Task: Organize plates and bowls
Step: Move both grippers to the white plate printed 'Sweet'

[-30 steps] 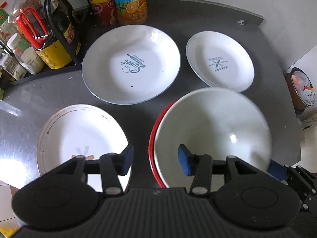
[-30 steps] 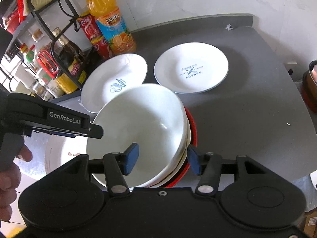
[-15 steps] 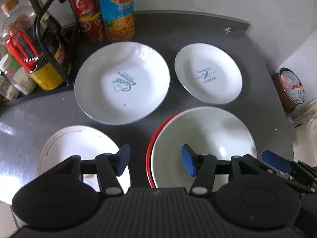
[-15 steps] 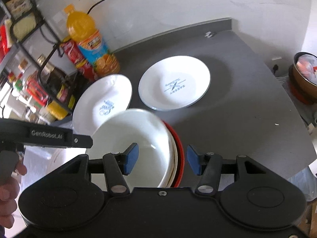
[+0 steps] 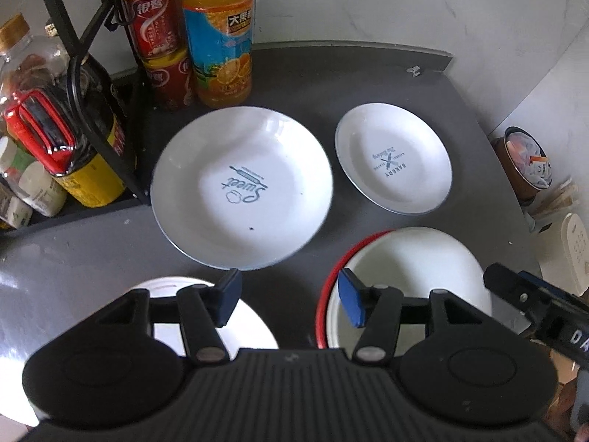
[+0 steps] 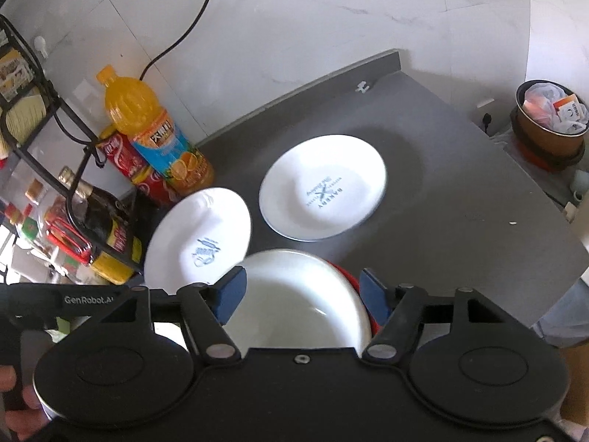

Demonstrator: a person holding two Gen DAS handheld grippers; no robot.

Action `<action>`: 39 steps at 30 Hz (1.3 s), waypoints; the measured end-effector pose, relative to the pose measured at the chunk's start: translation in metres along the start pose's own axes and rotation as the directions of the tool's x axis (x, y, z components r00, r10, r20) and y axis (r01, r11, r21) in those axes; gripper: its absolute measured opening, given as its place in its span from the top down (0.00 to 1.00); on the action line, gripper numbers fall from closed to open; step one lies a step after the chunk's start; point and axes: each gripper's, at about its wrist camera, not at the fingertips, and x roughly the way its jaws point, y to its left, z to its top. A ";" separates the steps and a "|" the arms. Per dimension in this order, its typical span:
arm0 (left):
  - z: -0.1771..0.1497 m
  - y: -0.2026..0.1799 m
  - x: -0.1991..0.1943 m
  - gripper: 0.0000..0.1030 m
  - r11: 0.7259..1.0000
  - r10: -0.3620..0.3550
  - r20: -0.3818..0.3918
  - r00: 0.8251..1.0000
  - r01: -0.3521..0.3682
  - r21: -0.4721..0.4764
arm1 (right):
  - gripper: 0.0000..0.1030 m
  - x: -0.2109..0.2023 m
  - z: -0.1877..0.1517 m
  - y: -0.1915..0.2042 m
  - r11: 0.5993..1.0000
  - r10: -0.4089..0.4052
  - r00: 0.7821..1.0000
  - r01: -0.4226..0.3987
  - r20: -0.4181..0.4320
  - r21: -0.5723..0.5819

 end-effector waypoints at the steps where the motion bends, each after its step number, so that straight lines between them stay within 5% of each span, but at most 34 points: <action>1: 0.002 0.004 0.000 0.46 1.000 -0.001 0.002 1.000 0.001 0.003 | 0.33 0.001 0.000 0.003 1.000 -0.003 1.000 0.003 0.002 0.002; 13: 0.015 0.037 0.007 0.45 1.000 0.009 0.028 1.000 -0.009 -0.002 | 0.30 0.027 0.007 0.034 1.000 0.020 1.000 -0.020 -0.022 -0.002; 24: 0.010 0.078 0.022 0.46 0.985 -0.016 0.036 0.999 0.022 -0.170 | 0.39 0.071 0.026 0.047 0.997 0.079 0.991 -0.081 -0.111 -0.008; 39: 0.011 0.141 0.057 0.51 0.922 -0.045 0.028 0.999 0.052 -0.384 | 0.51 0.131 0.041 0.066 0.994 0.111 0.966 -0.109 -0.233 0.019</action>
